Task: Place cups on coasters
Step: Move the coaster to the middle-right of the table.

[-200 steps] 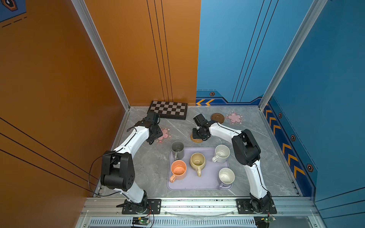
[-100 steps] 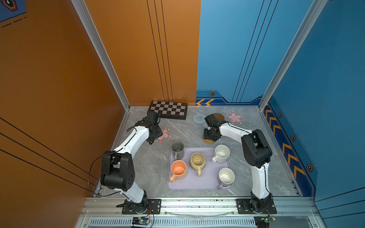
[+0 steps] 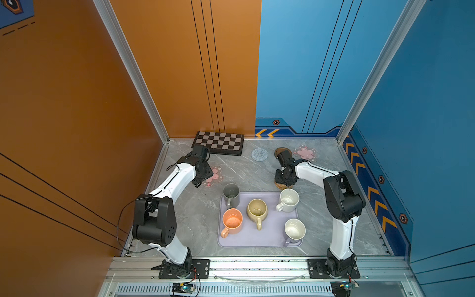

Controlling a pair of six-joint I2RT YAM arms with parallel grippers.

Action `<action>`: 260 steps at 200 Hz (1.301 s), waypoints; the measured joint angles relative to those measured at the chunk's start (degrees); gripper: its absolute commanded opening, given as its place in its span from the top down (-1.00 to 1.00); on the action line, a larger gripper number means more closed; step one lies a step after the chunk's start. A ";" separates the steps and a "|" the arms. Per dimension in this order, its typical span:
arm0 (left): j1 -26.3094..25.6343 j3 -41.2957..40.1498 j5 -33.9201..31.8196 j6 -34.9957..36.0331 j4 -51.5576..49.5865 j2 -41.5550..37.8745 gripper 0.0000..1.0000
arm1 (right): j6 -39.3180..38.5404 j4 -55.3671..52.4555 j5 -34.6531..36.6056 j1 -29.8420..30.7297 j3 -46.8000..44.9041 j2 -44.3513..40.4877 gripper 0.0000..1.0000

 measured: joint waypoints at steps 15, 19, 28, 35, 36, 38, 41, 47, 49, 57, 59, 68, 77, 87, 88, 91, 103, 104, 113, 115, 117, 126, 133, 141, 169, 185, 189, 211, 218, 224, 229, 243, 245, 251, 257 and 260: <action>-0.02 0.00 -0.02 0.00 0.00 0.09 -0.02 | 0.00 0.04 0.02 -0.83 -1.46 -1.07 0.16; -0.02 0.00 0.00 0.00 0.00 0.09 -0.02 | 0.00 0.07 0.02 -1.05 -1.88 -1.33 0.16; -0.07 0.00 -0.02 0.00 0.00 0.09 -0.02 | 0.00 0.09 0.04 -1.70 -2.84 -2.05 0.16; -0.09 0.00 -0.02 -0.02 0.00 0.09 -0.02 | 0.00 0.09 0.09 -2.21 -3.52 -2.54 0.16; -0.11 0.00 -0.02 -0.02 0.00 0.09 -0.02 | 0.00 0.09 0.13 -2.32 -3.65 -2.62 0.16; -0.13 0.00 -0.02 -0.04 0.00 0.09 -0.02 | 0.00 0.09 0.13 -2.40 -3.76 -2.73 0.16; -0.15 0.00 0.00 -0.09 -0.02 0.09 -0.02 | 0.00 0.09 0.20 -2.62 -4.00 -2.91 0.16; -0.26 0.00 -0.02 -0.20 0.00 0.09 -0.02 | 0.00 0.07 0.28 -3.06 -4.44 -3.19 0.16; -0.31 0.00 -0.02 -0.20 0.00 0.09 -0.02 | 0.00 0.11 0.37 -3.26 -4.59 -3.30 0.16; -0.50 0.00 0.00 -0.22 0.00 0.09 -0.02 | -0.02 0.11 0.50 -3.87 -5.14 -3.69 0.16; -0.55 0.00 0.00 -0.22 0.00 0.09 -0.02 | -0.02 0.11 0.52 -3.98 -5.20 -3.76 0.15; -0.81 0.00 -0.02 -0.24 0.00 0.11 -0.02 | -0.04 0.13 0.90 -4.74 -5.81 -4.17 0.16; -1.09 0.04 0.00 -0.26 0.00 0.20 -0.02 | -0.24 0.13 1.18 -5.35 -6.40 -4.61 0.16; -1.14 0.22 0.00 -0.42 -0.02 0.42 -0.02 | -0.48 0.15 1.40 -6.03 -7.17 -5.20 0.16; -1.14 0.24 0.00 -0.42 -0.04 0.44 -0.02 | -0.48 0.15 1.44 -6.14 -7.30 -5.31 0.16; -1.16 0.35 0.00 -0.42 -0.04 0.55 -0.02 | -0.52 0.15 1.46 -6.32 -7.56 -5.49 0.16; -1.14 0.74 0.00 -0.42 0.00 0.92 -0.03 | -0.74 0.20 1.51 -7.06 -8.66 -6.29 0.16; -1.14 0.76 0.00 -0.42 0.00 0.94 -0.03 | -0.79 0.22 1.51 -7.10 -8.76 -6.36 0.16; -1.14 0.90 0.00 -0.42 0.00 1.05 -0.04 | -1.01 0.31 1.68 -7.50 -9.60 -6.97 0.16; -1.14 0.92 -0.02 -0.42 0.00 1.05 -0.04 | -1.11 0.35 1.79 -7.58 -9.88 -7.15 0.16; -1.14 0.94 -0.02 -0.42 -0.02 1.05 -0.04 | -1.09 0.44 1.86 -7.67 -10.01 -7.28 0.16; -1.07 1.09 -0.02 -0.42 -0.02 1.05 -0.04 | -1.25 0.59 2.12 -7.91 -10.86 -7.87 0.15; -0.96 1.27 -0.02 -0.42 -0.02 1.05 -0.04 | -1.38 0.72 2.36 -8.07 -11.50 -8.35 0.15; -0.81 1.55 0.00 -0.42 -0.04 1.05 -0.05 | -1.55 0.72 2.58 -8.11 -12.11 -8.81 0.15; 0.13 2.78 -0.07 -0.42 -0.04 1.11 -0.03 | -1.97 0.79 3.13 -8.41 -14.16 -10.49 0.15; 0.59 3.76 -0.44 -0.42 -0.22 1.55 -0.03 | -2.01 0.76 3.19 -8.98 -15.50 -11.54 0.15; 0.72 4.11 -0.66 -0.42 -0.26 1.84 -0.03 | -2.01 0.72 3.19 -9.25 -15.89 -11.91 0.15; 1.29 5.84 -1.31 -0.44 -0.81 3.72 -0.03 | -2.21 0.70 3.17 -10.56 -18.32 -13.97 0.14; 1.53 6.36 -1.40 -0.44 -1.01 4.39 -0.02 | -2.23 0.61 3.19 -10.99 -19.23 -14.78 0.14; 1.73 6.78 -1.53 -0.46 -1.11 5.05 -0.02 | -2.40 0.55 3.17 -11.32 -19.91 -15.43 0.14; 1.95 7.10 -1.55 -0.48 -1.18 5.57 -0.02 | -2.40 0.46 3.17 -11.56 -20.44 -15.98 0.14; 2.36 7.91 -1.77 -0.74 -1.51 6.91 -0.02 | -2.60 0.20 3.17 -12.04 -21.18 -17.05 0.12; 2.43 8.02 -1.81 -0.83 -1.53 7.13 -0.02 | -2.62 0.13 3.15 -12.09 -21.18 -17.14 0.11; 2.60 8.31 -1.95 -0.90 -1.57 7.61 -0.03 | -2.67 0.07 3.02 -12.20 -21.18 -17.49 0.10; 2.82 8.55 -2.01 -1.09 -1.60 8.13 -0.03 | -2.82 0.09 2.93 -12.24 -21.18 -17.84 0.08; 2.91 8.66 -2.03 -1.16 -1.66 8.31 -0.03 | -2.91 0.07 2.91 -12.24 -21.18 -18.01 0.08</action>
